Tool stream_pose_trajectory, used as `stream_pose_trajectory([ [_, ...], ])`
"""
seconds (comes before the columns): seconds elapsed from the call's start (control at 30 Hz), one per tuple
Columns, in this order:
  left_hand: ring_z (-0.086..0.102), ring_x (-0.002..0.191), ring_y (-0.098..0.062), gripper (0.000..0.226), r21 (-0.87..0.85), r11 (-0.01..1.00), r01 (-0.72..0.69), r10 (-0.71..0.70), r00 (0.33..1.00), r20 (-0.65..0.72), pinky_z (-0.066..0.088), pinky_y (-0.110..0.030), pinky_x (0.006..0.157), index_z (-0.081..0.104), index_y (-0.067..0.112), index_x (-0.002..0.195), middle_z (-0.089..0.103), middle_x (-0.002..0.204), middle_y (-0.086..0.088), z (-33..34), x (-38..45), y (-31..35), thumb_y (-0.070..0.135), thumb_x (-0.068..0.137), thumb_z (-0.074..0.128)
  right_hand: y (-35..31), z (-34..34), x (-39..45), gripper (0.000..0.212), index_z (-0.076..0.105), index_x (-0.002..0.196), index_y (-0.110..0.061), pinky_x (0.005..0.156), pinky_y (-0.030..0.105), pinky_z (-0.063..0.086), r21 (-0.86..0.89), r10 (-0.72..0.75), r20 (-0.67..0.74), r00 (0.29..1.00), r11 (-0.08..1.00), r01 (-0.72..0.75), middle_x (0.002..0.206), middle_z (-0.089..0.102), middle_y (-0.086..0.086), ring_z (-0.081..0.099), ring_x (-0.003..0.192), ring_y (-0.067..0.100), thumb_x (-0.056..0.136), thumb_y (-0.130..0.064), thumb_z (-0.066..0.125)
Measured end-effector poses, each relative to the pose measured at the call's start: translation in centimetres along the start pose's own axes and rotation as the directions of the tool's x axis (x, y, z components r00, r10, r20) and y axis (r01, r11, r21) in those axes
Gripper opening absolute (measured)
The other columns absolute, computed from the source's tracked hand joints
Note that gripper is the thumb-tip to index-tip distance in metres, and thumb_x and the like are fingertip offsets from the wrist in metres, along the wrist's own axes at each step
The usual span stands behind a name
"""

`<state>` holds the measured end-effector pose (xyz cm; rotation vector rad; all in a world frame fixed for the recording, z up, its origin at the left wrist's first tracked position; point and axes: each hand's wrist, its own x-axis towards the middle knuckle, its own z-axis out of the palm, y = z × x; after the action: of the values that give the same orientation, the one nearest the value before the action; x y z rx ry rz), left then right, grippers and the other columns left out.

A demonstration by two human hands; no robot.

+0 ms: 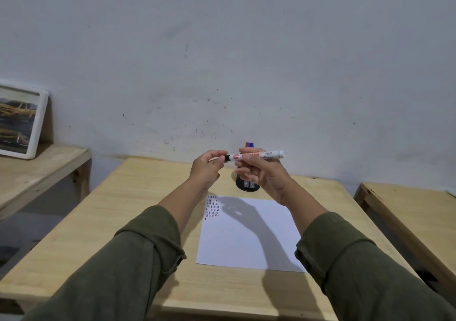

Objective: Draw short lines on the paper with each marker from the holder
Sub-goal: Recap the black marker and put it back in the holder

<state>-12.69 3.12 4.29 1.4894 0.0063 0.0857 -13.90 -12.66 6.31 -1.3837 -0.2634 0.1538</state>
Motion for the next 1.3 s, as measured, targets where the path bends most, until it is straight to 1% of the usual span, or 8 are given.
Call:
stream_pose_trajectory([
  [0.17,0.053,0.099,-0.015,0.015,0.019,1.000,0.005,-0.006,1.000,0.012,0.041,-0.030,0.084,0.061,0.026,0.099,0.061,0.099,-0.002,0.2,1.2,0.8,0.016,0.093,0.052,-1.2,-1.0,-0.6,0.058,0.059,0.125,-0.011,0.075,0.030,0.057,0.112,0.133,0.092,0.987,0.983,-0.143,0.110,0.069,0.017,0.070,0.087,0.026,0.076,-0.042,0.057],
  [0.33,0.054,0.101,-0.015,0.017,-0.007,1.000,0.009,-0.009,1.000,0.024,0.041,-0.030,0.085,0.062,0.027,0.096,0.061,0.106,-0.003,0.8,2.9,1.3,0.015,0.094,0.050,-1.6,-2.0,0.1,0.081,0.056,0.130,-0.011,0.080,0.034,0.057,0.211,0.142,0.167,0.976,0.961,-0.176,0.120,0.066,0.017,0.068,0.101,0.030,0.060,-0.048,0.073],
  [0.43,0.054,0.104,-0.014,0.020,-0.055,0.998,0.015,-0.014,1.000,0.007,0.039,-0.029,0.085,0.061,0.032,0.089,0.062,0.106,0.001,0.9,4.3,1.5,0.016,0.094,0.050,-1.6,-2.6,0.6,0.070,0.053,0.133,-0.008,0.079,0.034,0.057,0.197,0.152,0.194,0.969,0.962,-0.190,0.124,0.064,0.019,0.065,0.103,0.029,0.076,-0.049,0.060],
  [0.67,0.057,0.098,-0.011,0.016,-0.020,0.999,-0.042,0.044,0.991,0.126,0.040,-0.024,0.074,0.058,0.024,0.104,0.068,0.096,0.008,3.4,6.5,2.2,0.015,0.092,0.054,-0.7,-3.8,3.8,0.021,0.060,0.110,-0.014,0.074,0.024,0.056,-0.097,0.058,0.019,0.998,0.994,-0.056,0.106,0.067,0.017,0.070,0.081,0.018,0.097,-0.006,0.046],
  [0.87,0.056,0.116,-0.014,0.036,0.278,0.949,-0.151,0.135,0.988,0.073,0.041,-0.031,0.102,0.052,0.021,0.126,0.062,0.124,0.000,4.6,9.4,0.1,0.022,0.090,0.057,-1.2,-5.3,7.0,0.059,0.044,0.131,-0.032,0.080,0.031,0.057,-0.265,-0.081,-0.136,0.987,0.963,0.042,0.084,0.065,0.006,0.071,0.085,0.024,0.087,0.006,0.055],
  [0.97,0.043,0.133,-0.019,0.052,0.560,0.813,-0.158,0.116,0.987,0.111,0.033,-0.033,0.110,0.043,0.020,0.137,0.049,0.143,0.000,4.5,10.2,-1.1,0.027,0.089,0.059,-2.0,-6.5,8.9,0.071,0.039,0.139,-0.039,0.086,0.039,0.056,-0.384,-0.184,-0.254,0.950,0.920,0.075,0.094,0.057,0.014,0.069,0.095,0.031,0.086,0.006,0.056],
  [1.1,0.028,0.142,-0.021,0.069,0.686,0.708,-0.165,0.026,0.978,0.208,0.023,-0.031,0.114,0.029,0.017,0.146,0.032,0.154,-0.003,4.7,10.8,-2.4,0.035,0.087,0.060,-2.2,-7.6,11.6,0.067,0.037,0.136,-0.043,0.086,0.042,0.056,-0.530,-0.285,-0.339,0.897,0.845,0.068,0.109,0.056,0.016,0.070,0.093,0.024,0.089,0.001,0.055],
  [1.3,0.035,0.138,-0.022,0.066,0.709,0.676,-0.203,0.006,0.963,0.269,0.028,-0.028,0.109,0.032,0.014,0.144,0.040,0.149,-0.004,5.2,11.3,-3.2,0.035,0.088,0.059,0.1,-8.2,13.8,0.061,0.039,0.134,-0.037,0.057,0.016,0.040,-0.662,-0.308,-0.339,0.889,0.749,0.007,0.094,0.055,0.006,0.057,0.082,0.018,0.087,-0.005,0.061],
])
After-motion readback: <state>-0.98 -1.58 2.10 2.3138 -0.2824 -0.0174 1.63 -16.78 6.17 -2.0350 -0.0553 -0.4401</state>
